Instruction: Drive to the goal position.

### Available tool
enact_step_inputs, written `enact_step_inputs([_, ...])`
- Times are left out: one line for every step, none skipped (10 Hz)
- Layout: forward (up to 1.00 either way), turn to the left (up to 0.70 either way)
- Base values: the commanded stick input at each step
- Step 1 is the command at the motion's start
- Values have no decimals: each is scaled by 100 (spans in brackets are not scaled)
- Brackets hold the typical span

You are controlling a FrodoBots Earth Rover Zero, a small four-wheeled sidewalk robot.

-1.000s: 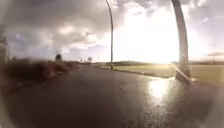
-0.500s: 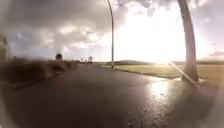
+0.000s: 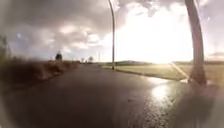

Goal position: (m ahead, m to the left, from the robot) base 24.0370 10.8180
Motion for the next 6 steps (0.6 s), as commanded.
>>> enact_step_inputs([70, 14])
enact_step_inputs([70, 14])
enact_step_inputs([70, 14])
enact_step_inputs([70, 14])
enact_step_inputs([70, 14])
enact_step_inputs([70, 14])
